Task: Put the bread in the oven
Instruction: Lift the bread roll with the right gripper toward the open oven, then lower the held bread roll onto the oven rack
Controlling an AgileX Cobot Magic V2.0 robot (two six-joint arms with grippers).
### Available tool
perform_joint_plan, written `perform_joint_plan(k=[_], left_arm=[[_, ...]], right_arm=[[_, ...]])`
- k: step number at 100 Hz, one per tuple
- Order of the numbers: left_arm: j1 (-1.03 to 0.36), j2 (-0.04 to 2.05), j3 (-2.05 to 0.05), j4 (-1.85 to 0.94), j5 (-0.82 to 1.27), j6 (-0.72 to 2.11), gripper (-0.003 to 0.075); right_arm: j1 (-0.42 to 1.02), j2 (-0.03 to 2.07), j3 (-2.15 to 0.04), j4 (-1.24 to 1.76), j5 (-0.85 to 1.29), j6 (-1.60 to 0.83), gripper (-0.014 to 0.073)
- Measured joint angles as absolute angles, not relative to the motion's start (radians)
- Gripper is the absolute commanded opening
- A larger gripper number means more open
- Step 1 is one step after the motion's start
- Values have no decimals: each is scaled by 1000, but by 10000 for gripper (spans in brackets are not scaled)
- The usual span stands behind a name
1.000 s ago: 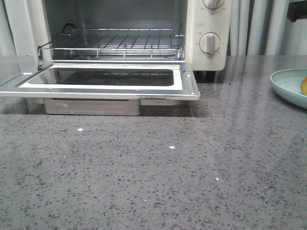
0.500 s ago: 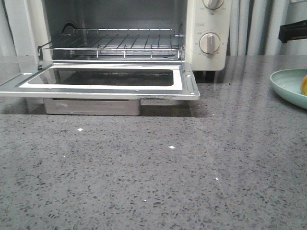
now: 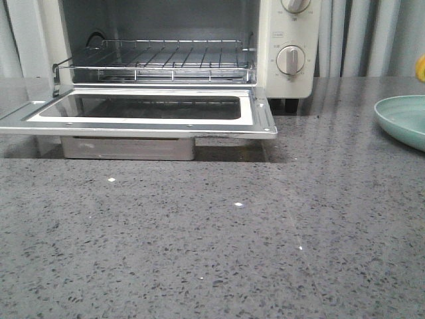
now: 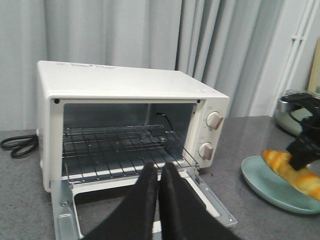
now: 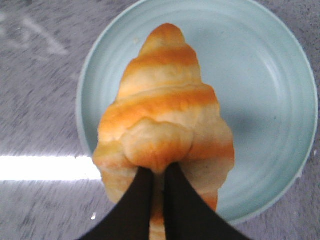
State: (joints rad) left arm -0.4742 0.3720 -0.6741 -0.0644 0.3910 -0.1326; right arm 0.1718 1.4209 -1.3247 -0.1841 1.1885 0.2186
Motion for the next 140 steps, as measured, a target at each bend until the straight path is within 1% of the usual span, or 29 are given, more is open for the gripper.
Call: perform_joint_plan(k=[14, 30, 47, 64, 90, 140], left_arm=[[-405, 350, -674, -64, 402, -133, -22], [-360, 333, -674, -64, 415, -133, -22], [-356, 329, -674, -64, 432, -133, -22], [-356, 329, -674, -64, 440, -133, -22], [-356, 329, -674, -64, 442, -133, -22], [-356, 327, -674, -64, 442, -133, -22]], right_arm=[[281, 1330, -1325, -184, 1234, 205, -74], [453, 1252, -1325, -176, 1244, 188, -74], [641, 1242, -1372, -170, 1250, 160, -73], [769, 1266, -1452, -169, 1229, 125, -73], [824, 1445, -1621, -174, 1222, 33, -73], [828, 1817, -1969, -361, 1210, -64, -74]])
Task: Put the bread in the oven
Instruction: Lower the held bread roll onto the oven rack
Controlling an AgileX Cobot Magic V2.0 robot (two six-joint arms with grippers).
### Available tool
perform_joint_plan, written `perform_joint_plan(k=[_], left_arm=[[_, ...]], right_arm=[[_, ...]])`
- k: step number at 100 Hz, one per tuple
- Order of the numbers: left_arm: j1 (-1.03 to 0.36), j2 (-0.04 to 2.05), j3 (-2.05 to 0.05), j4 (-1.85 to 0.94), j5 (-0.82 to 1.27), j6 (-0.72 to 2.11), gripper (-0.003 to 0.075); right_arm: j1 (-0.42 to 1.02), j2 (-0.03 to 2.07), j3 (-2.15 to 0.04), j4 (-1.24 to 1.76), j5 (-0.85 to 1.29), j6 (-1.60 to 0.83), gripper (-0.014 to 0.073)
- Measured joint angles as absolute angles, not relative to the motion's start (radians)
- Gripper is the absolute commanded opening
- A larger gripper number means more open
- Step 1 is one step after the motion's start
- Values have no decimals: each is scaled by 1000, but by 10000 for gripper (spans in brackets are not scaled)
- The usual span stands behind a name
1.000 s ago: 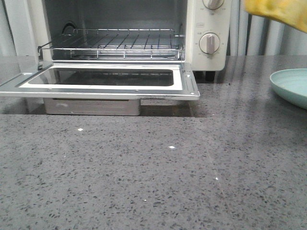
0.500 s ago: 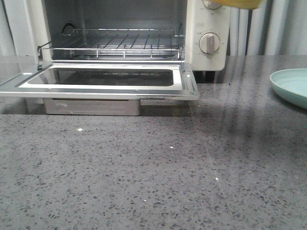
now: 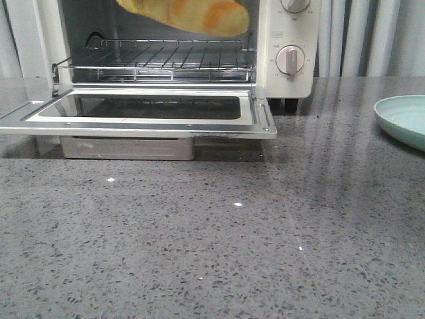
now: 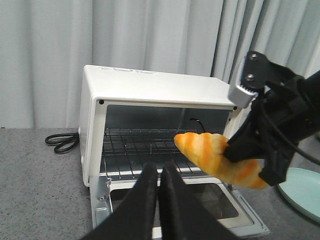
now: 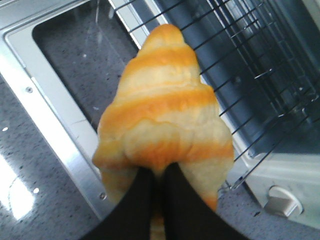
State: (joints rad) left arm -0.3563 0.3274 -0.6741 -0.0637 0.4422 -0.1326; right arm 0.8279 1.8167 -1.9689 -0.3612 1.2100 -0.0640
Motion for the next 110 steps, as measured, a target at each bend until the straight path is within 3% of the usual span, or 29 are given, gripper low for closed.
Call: perform_joint_plan(k=[34, 110], left_arm=[[-356, 327, -674, -64, 442, -133, -22], [-356, 327, -674, -64, 457, -133, -22]], right_arm=[[828, 1965, -2059, -469, 1139, -75, -74], [744, 2055, -2060, -525, 945, -76, -73]])
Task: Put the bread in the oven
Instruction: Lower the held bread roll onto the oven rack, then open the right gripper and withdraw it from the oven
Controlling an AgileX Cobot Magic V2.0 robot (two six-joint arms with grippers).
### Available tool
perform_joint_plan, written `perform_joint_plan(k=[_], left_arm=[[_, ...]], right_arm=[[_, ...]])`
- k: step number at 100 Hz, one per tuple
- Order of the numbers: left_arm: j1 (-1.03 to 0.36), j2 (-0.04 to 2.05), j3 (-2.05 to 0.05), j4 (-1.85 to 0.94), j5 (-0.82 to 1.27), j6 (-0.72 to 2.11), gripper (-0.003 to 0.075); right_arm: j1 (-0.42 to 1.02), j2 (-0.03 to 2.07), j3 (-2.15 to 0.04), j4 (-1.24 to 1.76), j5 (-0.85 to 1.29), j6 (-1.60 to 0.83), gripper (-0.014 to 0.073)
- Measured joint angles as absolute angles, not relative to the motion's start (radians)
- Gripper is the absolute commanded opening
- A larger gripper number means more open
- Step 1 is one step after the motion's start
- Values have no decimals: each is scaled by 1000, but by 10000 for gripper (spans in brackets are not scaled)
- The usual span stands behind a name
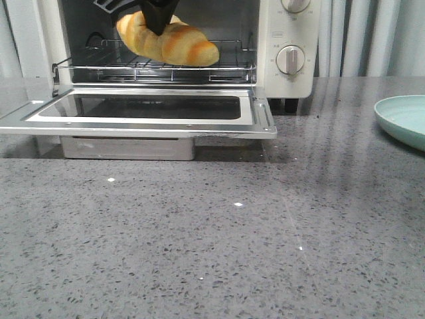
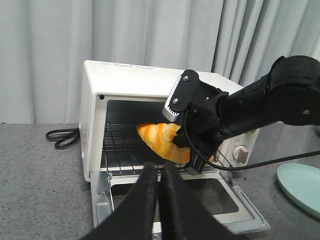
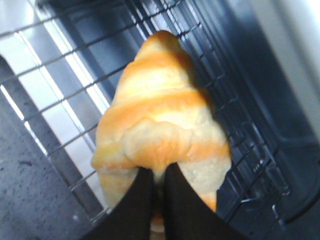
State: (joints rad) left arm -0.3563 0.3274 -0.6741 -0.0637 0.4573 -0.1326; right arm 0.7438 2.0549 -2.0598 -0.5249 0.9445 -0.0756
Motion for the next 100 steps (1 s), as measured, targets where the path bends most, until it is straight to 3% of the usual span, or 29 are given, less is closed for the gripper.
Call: perform_joint_plan(k=[16, 35, 42, 100], left_arm=[[-356, 327, -674, -64, 457, -133, -22], [-356, 327, -674, -64, 457, -133, -22], [-356, 327, -674, -64, 457, -133, -22], [-356, 253, -674, -23, 503, -133, -22]], right_arm=[[740, 2055, -2060, -529, 931, -76, -8], [740, 2055, -2060, -529, 923, -76, 316], [740, 2055, -2060, -529, 917, -76, 384], [778, 2050, -2060, -533, 949, -77, 381]])
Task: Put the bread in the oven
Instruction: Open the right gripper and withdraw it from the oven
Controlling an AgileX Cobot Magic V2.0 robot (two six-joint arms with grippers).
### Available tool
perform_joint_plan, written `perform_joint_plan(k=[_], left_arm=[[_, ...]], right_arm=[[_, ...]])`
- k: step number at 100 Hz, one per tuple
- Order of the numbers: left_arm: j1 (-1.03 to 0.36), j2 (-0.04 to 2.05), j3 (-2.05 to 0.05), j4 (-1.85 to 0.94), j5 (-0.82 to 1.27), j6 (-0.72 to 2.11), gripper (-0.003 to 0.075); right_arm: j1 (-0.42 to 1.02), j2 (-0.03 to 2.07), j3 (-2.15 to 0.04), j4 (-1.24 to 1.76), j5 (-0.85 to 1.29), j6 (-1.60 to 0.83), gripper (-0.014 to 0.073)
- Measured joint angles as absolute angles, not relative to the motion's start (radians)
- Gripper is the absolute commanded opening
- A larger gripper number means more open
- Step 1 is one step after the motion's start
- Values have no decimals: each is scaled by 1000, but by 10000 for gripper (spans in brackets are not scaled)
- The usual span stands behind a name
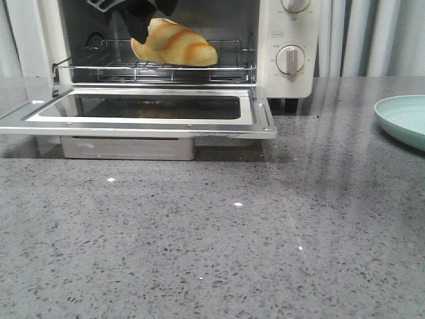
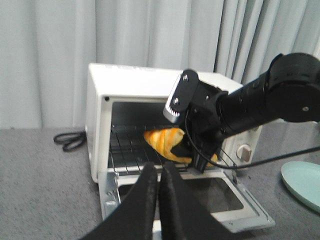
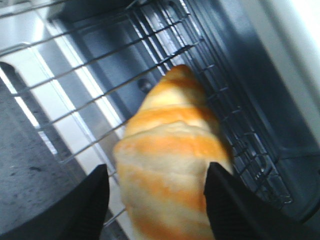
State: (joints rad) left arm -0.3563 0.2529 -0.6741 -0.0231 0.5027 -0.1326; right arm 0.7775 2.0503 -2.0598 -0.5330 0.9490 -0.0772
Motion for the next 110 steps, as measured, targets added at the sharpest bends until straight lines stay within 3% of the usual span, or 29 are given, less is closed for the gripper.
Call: perform_joint_plan(k=[43, 72, 92, 110], left_arm=[[-224, 1, -670, 27, 650, -133, -22], [-107, -2, -573, -44, 646, -133, -22], [-80, -2, -467, -60, 537, -133, -22], [-76, -2, -323, -54, 308, -133, -22]], right_arm=[[918, 1947, -2061, -523, 1104, -27, 381], [936, 1896, -2061, -411, 1242, -19, 378], [941, 1849, -2059, -375, 1250, 8, 176], [944, 1800, -2058, -347, 1254, 8, -14]])
